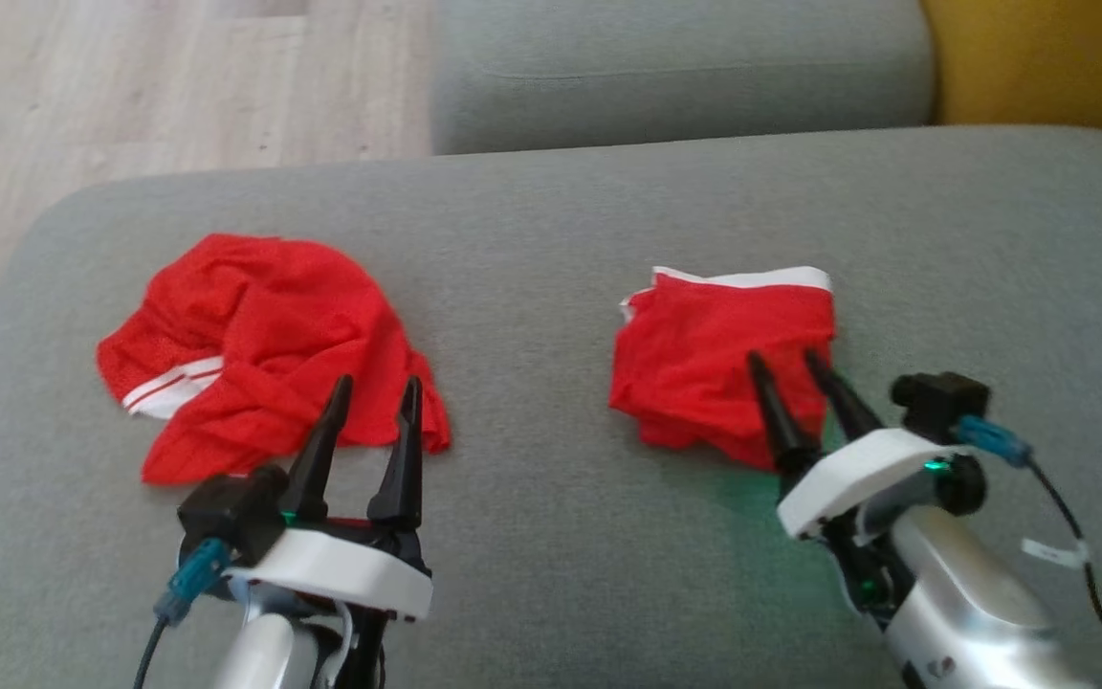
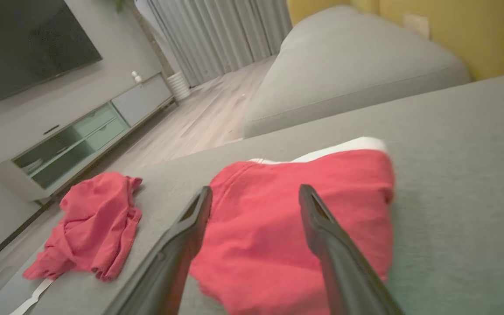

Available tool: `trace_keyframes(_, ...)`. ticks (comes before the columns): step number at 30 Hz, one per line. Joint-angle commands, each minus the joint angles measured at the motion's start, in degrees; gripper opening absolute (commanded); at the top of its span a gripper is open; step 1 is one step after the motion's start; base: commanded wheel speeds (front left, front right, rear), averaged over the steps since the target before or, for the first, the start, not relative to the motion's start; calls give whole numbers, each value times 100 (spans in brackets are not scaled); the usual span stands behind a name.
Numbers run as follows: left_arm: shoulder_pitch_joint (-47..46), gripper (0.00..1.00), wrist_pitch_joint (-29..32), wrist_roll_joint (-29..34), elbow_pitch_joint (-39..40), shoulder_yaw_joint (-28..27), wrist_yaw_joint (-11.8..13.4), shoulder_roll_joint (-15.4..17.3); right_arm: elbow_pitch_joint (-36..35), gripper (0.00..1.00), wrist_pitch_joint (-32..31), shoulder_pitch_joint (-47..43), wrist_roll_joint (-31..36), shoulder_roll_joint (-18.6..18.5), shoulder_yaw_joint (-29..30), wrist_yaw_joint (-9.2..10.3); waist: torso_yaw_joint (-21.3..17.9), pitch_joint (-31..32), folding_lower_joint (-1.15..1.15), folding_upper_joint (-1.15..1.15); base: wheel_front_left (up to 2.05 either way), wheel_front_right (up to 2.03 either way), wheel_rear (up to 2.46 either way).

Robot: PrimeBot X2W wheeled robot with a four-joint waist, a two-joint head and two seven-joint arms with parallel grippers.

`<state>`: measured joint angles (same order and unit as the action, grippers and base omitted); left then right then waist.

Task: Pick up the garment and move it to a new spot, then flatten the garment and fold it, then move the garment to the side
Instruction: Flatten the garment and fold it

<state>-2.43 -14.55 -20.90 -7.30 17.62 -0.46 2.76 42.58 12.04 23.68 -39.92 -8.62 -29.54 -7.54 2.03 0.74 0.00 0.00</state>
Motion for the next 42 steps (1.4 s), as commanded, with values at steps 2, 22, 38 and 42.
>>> trace_keyframes(2,-265,100,-45,-13,281,-244,10,11,-336,100,203,-94,453,17,387,5,-201,-27,0,0,0,0,0)
trace_keyframes(22,-228,100,-45,400,515,-304,-56,11,-2078,100,266,-1461,2601,571,2547,5,-658,-119,0,0,0,0,0)
trace_keyframes(38,-706,100,-45,347,420,180,-208,11,-1339,0,131,-76,3045,573,2091,5,402,-1079,0,0,0,0,0)
trace_keyframes(42,-804,100,-45,298,407,287,-193,11,-458,0,183,453,3235,574,2283,5,736,-1254,0,0,0,0,0)
